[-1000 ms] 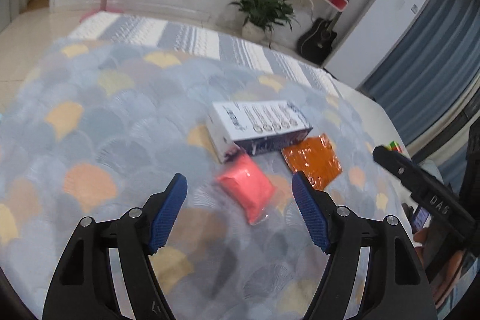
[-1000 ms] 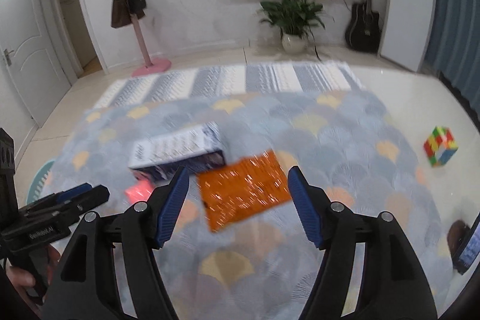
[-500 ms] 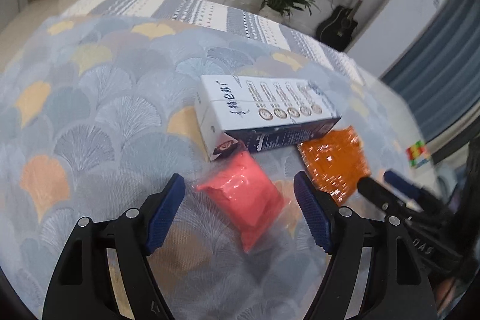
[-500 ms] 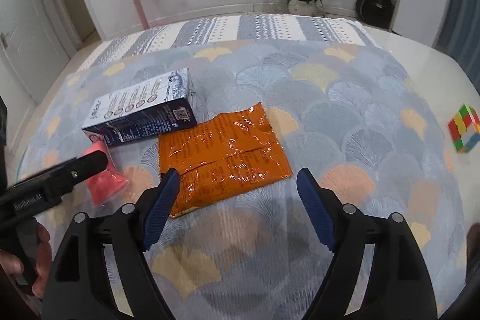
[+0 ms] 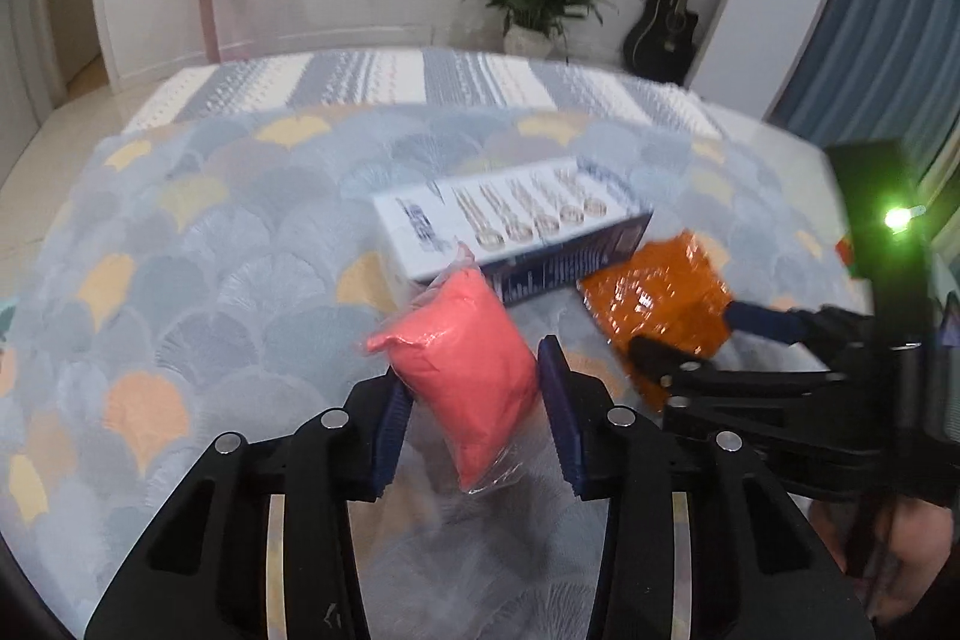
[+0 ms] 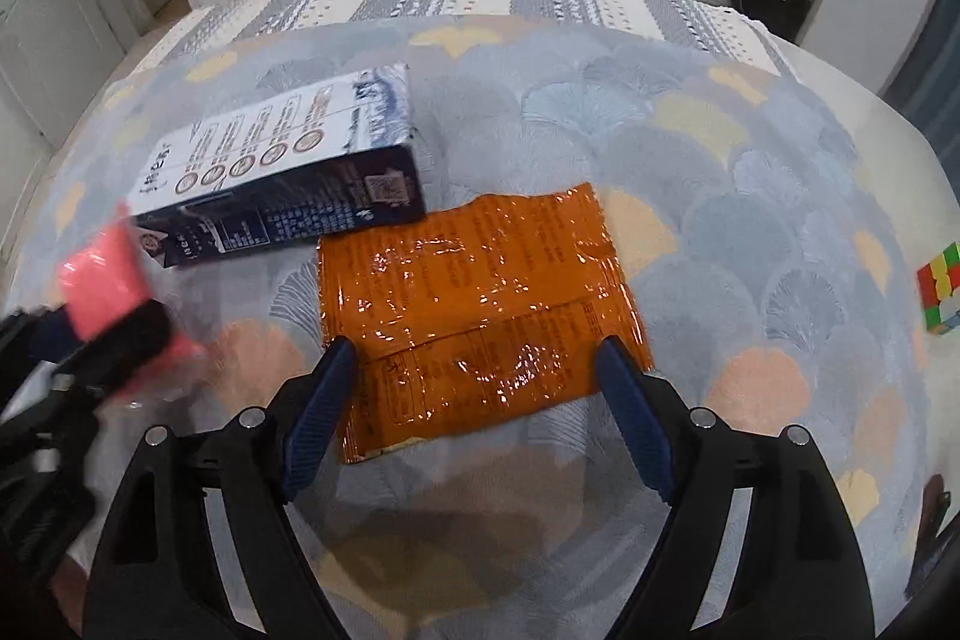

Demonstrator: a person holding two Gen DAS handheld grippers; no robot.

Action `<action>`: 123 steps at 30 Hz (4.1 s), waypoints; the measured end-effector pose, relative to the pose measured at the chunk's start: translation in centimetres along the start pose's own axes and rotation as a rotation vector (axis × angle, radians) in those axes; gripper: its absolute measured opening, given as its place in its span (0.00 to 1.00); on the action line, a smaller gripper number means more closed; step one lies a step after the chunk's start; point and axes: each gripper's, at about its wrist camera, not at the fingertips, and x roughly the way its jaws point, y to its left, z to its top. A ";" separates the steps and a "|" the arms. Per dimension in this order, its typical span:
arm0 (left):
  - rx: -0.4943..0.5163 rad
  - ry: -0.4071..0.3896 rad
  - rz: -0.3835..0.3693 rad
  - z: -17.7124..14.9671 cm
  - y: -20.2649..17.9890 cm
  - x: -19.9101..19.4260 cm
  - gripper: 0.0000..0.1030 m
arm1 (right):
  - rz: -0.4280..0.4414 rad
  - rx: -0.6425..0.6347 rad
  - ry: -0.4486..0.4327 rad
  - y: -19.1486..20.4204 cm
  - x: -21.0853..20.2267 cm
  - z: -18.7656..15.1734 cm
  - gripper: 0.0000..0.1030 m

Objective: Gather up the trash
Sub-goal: 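Grasp the pink packet with the left tool while the right tool grasps the orange packet, then carry both packets over the blue basket and open both tools to drop them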

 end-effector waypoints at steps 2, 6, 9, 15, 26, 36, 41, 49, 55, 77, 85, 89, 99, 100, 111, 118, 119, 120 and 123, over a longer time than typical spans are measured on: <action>-0.009 -0.021 -0.001 0.3 0.5 -0.9 0.38 | 0.005 -0.022 0.001 0.4 0.0 0.1 0.66; -0.044 -0.037 0.002 0.7 1.7 -1.9 0.38 | 0.033 -0.030 0.004 0.4 0.0 0.5 0.54; -0.074 -0.046 0.000 0.9 2.6 -2.4 0.38 | 0.040 -0.044 0.002 0.7 -0.2 0.9 0.24; -0.084 -0.065 0.000 1.1 3.4 -3.2 0.38 | 0.109 -0.051 -0.036 1.1 -2.0 0.2 0.04; -0.102 -0.058 -0.012 1.1 3.9 -3.1 0.39 | 0.003 -0.101 -0.048 2.5 -1.6 -2.3 0.78; -0.110 -0.050 -0.008 1.1 4.3 -2.7 0.39 | 0.058 -0.092 -0.058 0.6 -0.2 0.0 0.35; -0.109 -0.047 -0.005 1.0 4.4 -2.6 0.39 | 0.090 -0.089 -0.075 0.3 -0.9 0.1 0.18; -0.112 -0.046 -0.008 0.9 4.5 -2.5 0.39 | 0.129 0.022 -0.085 -1.4 -2.0 0.5 0.65; -0.126 -0.046 -0.011 1.0 4.8 -2.5 0.39 | 0.076 0.123 -0.004 -1.2 0.1 2.9 0.68; -0.188 -0.081 -0.016 1.4 7.7 -4.5 0.40 | -0.101 0.221 0.061 1.6 4.4 7.7 0.84; -0.201 -0.093 0.012 1.2 9.6 -5.4 0.40 | -0.001 0.192 0.039 0.3 2.4 6.3 0.29; -0.204 -0.113 0.033 1.1 10.9 -6.4 0.40 | 0.054 0.191 -0.014 0.6 0.1 5.3 0.27; -0.289 -0.203 0.098 0.3 17.5 -11.2 0.40 | 0.178 -0.039 -0.228 11.5 -10.1 6.3 0.27; -0.308 -0.214 0.102 0.3 18.4 -11.8 0.40 | 0.194 -0.077 -0.242 13.3 -10.8 6.4 0.27; -0.506 -0.322 0.214 -2.0 31.3 -19.2 0.40 | 0.399 -0.375 -0.233 32.1 -12.6 6.5 0.26; -0.707 -0.268 0.225 -5.9 39.7 -18.7 0.40 | 0.486 -0.425 -0.093 41.8 -8.5 5.2 0.27; -0.724 -0.250 0.225 -6.5 40.6 -18.4 0.40 | 0.500 -0.419 -0.062 43.0 -7.5 4.9 0.27; -0.735 -0.232 0.231 -6.9 41.2 -18.2 0.40 | 0.507 -0.413 -0.040 43.8 -6.8 4.8 0.27; -0.766 -0.163 0.229 -8.1 42.9 -17.0 0.40 | 0.499 -0.405 0.015 46.3 -4.0 4.8 0.27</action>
